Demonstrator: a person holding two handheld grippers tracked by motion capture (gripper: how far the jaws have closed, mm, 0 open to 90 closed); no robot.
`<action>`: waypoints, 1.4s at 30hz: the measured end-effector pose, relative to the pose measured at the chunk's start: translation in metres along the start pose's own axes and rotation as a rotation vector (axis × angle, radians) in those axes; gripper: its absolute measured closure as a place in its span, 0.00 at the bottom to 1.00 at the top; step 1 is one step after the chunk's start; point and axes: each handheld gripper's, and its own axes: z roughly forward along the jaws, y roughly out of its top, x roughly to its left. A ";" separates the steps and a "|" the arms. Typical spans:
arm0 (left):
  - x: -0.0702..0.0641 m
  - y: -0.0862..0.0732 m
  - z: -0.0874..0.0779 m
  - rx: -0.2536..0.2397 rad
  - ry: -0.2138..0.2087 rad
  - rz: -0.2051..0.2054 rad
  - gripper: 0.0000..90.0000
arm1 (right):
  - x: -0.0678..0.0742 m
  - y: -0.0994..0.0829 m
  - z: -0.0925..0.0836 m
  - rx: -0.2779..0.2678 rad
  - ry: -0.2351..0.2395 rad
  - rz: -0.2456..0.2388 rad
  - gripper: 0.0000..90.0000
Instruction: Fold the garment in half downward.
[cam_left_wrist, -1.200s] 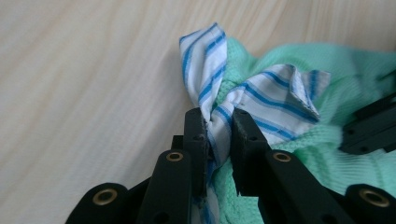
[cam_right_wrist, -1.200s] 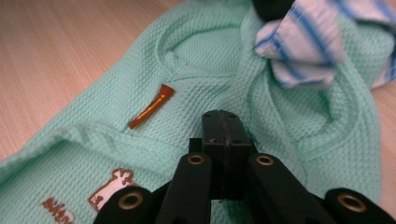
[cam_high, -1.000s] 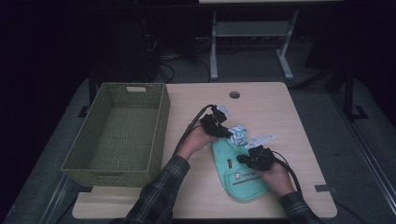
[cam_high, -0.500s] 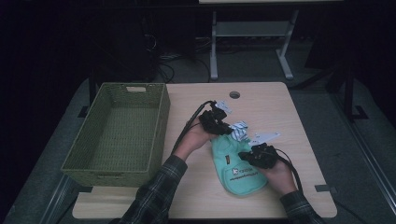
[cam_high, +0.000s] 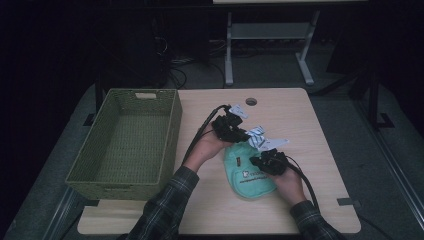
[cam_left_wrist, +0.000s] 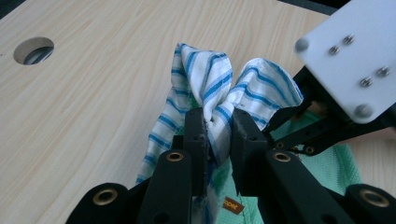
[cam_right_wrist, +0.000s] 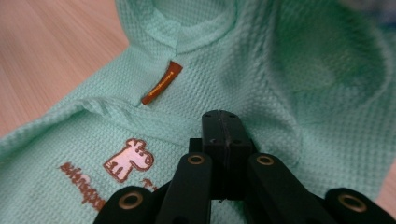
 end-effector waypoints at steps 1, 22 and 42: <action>0.000 0.000 0.000 -0.001 -0.001 0.000 0.87 | 0.001 0.000 -0.005 -0.010 0.008 0.009 1.00; -0.030 -0.004 0.001 0.051 0.030 0.098 0.87 | 0.012 -0.029 -0.027 0.058 0.045 -0.013 1.00; -0.079 -0.026 0.036 0.151 0.028 0.232 0.81 | -0.007 -0.047 -0.077 -0.012 0.031 0.051 0.98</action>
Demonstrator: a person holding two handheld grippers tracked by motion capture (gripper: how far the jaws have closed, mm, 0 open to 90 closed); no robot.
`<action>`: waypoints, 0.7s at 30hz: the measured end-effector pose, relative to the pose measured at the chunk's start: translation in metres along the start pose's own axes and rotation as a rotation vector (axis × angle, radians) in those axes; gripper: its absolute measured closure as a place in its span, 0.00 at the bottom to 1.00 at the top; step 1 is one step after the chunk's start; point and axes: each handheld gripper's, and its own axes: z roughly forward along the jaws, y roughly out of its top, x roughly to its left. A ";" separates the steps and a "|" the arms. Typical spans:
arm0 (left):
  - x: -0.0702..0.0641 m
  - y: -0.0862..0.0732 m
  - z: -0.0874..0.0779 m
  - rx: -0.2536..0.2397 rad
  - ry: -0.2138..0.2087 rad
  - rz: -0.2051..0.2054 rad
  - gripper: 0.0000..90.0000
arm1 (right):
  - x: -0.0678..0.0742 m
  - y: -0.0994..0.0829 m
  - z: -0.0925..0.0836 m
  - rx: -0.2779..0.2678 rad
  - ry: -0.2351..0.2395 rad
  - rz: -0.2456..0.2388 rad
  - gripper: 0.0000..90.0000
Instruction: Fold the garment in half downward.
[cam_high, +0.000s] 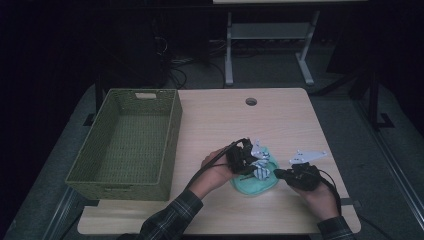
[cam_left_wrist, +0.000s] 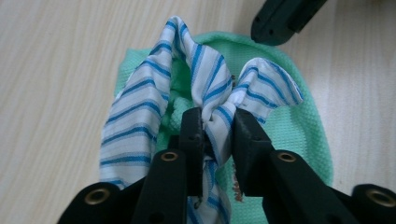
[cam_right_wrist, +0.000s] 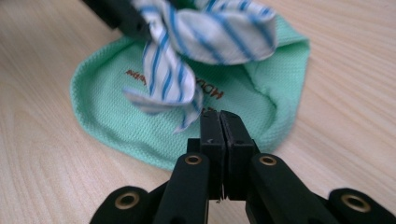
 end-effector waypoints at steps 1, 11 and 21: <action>0.001 -0.001 -0.002 -0.007 -0.009 -0.010 0.78 | 0.000 0.000 0.000 -0.005 0.002 -0.002 0.98; 0.017 -0.012 -0.029 -0.111 0.000 -0.091 0.55 | 0.008 0.003 0.001 -0.011 0.045 -0.020 0.98; 0.033 -0.020 -0.012 -0.094 -0.025 -0.147 0.52 | 0.026 0.012 0.011 0.003 0.111 -0.057 0.98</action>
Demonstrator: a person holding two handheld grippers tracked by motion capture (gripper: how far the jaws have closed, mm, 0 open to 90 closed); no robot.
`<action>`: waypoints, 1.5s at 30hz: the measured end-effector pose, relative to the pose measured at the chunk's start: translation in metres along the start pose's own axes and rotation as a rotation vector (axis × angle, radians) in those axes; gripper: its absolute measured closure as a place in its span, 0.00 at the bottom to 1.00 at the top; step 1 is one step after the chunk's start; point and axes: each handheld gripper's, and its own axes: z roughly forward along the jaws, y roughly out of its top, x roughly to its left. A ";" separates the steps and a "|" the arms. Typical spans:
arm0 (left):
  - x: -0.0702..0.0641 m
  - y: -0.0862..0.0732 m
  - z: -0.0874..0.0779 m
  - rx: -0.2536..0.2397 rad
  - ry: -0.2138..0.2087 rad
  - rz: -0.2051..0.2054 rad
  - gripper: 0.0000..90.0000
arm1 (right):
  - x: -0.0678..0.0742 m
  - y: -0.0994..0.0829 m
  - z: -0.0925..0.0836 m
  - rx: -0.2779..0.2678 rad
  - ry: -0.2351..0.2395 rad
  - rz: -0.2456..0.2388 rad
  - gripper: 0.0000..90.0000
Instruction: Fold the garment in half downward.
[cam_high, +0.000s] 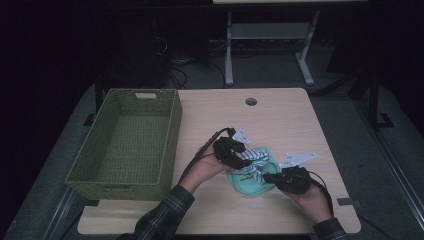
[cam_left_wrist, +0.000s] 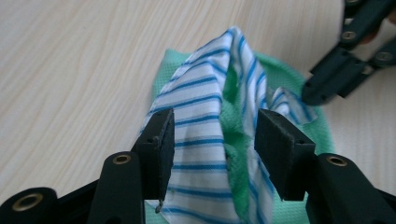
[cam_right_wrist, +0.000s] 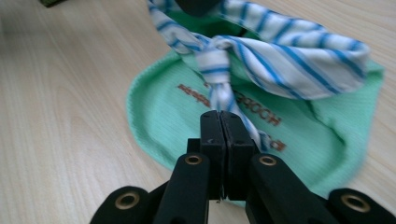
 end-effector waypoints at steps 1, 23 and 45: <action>0.001 0.000 0.002 0.011 0.001 0.004 0.53 | 0.002 0.001 0.001 0.003 0.005 0.001 0.98; -0.006 0.017 -0.017 -0.108 -0.093 -0.004 0.99 | -0.010 0.023 0.032 -0.007 -0.036 0.006 1.00; -0.037 -0.002 0.041 0.031 -0.159 0.034 0.98 | -0.026 -0.027 -0.014 0.010 -0.140 0.093 0.98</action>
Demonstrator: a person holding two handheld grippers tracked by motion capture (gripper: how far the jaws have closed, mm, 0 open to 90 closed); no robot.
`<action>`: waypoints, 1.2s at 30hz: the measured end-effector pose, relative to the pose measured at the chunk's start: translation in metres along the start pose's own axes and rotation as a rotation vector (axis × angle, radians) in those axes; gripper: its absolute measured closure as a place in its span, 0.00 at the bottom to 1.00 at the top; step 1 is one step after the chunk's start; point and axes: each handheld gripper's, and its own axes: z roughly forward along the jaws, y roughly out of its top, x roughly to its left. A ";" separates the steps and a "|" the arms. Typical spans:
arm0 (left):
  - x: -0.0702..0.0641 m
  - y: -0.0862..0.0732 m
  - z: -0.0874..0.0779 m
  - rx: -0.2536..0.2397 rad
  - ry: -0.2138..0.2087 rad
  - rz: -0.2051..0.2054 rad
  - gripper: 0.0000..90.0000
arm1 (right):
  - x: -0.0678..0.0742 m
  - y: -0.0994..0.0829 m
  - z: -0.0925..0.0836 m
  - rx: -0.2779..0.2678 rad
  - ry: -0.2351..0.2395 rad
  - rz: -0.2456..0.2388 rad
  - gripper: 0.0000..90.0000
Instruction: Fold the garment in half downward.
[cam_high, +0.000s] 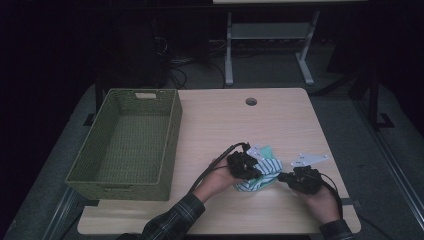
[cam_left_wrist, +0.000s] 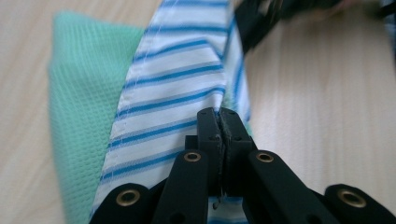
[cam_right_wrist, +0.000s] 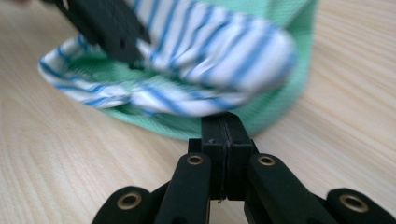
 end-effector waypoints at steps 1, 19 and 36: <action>0.001 -0.001 0.003 0.009 0.000 0.000 0.98 | -0.001 0.000 -0.002 0.004 -0.014 0.008 0.98; -0.002 -0.026 -0.046 -0.132 0.031 -0.114 0.83 | -0.011 0.031 -0.012 -0.092 0.020 -0.049 0.99; -0.024 -0.040 -0.015 0.019 0.069 -0.062 0.91 | -0.016 0.017 0.025 0.075 0.065 -0.077 1.00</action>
